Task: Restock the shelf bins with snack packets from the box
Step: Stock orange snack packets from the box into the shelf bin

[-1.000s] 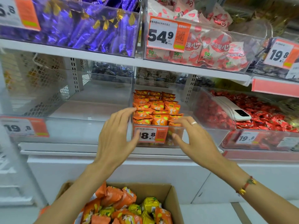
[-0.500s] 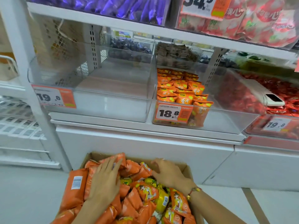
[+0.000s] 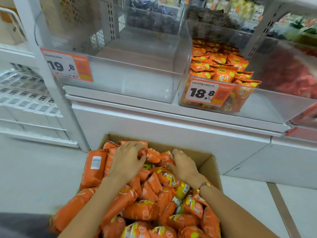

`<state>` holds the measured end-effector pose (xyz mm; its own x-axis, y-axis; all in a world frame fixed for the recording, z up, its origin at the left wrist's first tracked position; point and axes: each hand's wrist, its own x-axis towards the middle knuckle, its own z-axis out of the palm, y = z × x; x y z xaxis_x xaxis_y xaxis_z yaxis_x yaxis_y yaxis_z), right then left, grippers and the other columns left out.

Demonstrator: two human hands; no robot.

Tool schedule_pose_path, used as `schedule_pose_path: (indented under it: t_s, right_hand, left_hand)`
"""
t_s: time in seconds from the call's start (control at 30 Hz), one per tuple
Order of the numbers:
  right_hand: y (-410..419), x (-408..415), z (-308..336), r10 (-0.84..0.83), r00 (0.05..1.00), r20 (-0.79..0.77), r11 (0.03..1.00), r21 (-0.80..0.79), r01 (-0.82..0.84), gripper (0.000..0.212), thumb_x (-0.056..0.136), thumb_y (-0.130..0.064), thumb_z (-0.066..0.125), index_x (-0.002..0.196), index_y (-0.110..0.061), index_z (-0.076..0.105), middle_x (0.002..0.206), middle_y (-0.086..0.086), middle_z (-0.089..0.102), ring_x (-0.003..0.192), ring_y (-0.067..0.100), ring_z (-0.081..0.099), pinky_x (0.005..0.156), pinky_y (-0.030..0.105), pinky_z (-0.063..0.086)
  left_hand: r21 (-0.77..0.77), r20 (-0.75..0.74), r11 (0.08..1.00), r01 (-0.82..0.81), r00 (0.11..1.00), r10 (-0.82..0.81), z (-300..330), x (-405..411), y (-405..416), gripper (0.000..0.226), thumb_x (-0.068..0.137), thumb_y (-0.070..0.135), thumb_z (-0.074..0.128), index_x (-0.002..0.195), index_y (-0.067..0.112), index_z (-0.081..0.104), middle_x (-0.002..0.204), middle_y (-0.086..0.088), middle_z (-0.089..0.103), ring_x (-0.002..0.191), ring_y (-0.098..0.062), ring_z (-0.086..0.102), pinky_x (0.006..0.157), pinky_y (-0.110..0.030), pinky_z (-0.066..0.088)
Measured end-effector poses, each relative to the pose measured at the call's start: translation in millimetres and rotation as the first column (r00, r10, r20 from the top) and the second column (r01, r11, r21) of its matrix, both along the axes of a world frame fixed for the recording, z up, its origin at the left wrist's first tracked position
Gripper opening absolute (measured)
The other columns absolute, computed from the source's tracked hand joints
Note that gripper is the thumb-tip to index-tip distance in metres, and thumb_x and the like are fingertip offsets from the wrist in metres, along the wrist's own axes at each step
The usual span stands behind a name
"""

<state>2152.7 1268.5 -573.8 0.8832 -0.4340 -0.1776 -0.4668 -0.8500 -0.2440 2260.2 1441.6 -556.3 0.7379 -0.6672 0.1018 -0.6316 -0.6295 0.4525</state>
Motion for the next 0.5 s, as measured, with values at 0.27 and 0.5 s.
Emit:
schedule_pose_path:
  t_s: [0.27,0.5]
  right_hand:
    - [-9,-41,64,0.108,0.912,0.396,0.988,0.059,-0.143,0.033,0.092,-0.033,0.06,0.12,-0.024,0.045,0.12,-0.012,0.058,0.106,0.005,0.057,0.078,0.011,0.043]
    - [6,-53,60,0.351,0.88,0.319,0.919,0.06,-0.389,0.047,0.088,-0.055,0.057,0.128,-0.034,0.048,0.141,-0.022,0.041,0.126,-0.007,0.038,0.102,0.013,0.033]
  left_hand:
    - [-0.174,-0.778,0.964,-0.201,0.628,-0.01,33,-25,-30,0.049,0.097,0.057,0.033,0.099,0.02,0.065,0.088,0.001,0.073,0.079,-0.014,0.07,0.066,-0.028,0.048]
    - [-0.325,-0.886,0.832,-0.449,0.452,-0.102,39,-22,-29,0.029,0.088,0.038,0.064,0.11,0.019,0.058,0.101,-0.001,0.069,0.087,-0.012,0.067,0.068,-0.024,0.053]
